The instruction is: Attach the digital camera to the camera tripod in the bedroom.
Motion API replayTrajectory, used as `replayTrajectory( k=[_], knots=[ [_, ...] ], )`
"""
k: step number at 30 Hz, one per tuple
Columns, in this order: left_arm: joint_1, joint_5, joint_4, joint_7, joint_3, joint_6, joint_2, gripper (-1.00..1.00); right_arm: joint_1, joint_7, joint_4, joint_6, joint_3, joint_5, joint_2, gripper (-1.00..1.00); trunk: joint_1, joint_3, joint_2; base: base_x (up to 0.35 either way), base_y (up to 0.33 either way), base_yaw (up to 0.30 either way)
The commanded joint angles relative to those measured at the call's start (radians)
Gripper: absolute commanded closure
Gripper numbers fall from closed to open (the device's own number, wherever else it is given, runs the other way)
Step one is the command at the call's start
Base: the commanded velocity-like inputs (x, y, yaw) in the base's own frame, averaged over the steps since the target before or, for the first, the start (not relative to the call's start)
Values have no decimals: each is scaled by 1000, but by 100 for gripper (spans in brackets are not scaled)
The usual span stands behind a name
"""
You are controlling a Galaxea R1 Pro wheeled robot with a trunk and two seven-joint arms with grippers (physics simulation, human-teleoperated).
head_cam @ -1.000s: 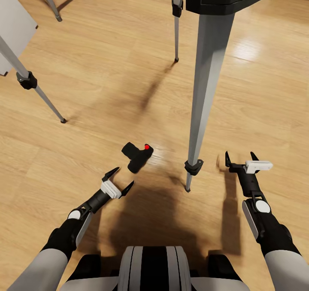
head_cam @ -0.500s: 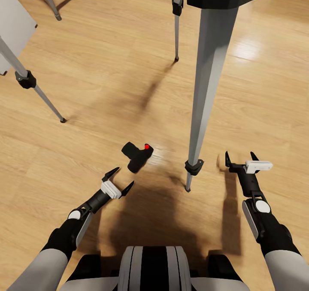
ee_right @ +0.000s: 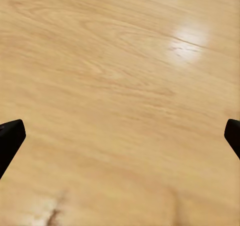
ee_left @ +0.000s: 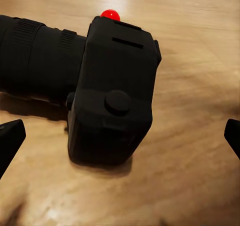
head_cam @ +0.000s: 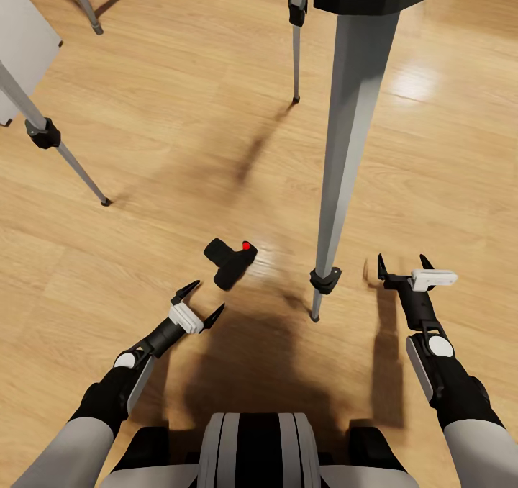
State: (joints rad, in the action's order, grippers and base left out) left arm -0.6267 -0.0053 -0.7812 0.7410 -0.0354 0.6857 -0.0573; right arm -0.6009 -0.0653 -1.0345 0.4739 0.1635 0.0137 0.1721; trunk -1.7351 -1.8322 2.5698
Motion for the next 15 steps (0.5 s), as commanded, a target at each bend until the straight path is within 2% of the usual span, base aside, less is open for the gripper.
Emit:
replayTrajectory(
  k=[1, 15],
  knots=[
    [0, -1, 0, 6, -3, 3, 1, -100, 0, -7, 1, 3, 2, 2, 0, -100, 0, 0, 0, 0, 0, 0],
    [-1, 0, 0, 6, -3, 3, 1, -100, 0, -6, 1, 54, 3, 2, -1, -100, 0, 0, 0, 0, 0, 0]
  ],
)
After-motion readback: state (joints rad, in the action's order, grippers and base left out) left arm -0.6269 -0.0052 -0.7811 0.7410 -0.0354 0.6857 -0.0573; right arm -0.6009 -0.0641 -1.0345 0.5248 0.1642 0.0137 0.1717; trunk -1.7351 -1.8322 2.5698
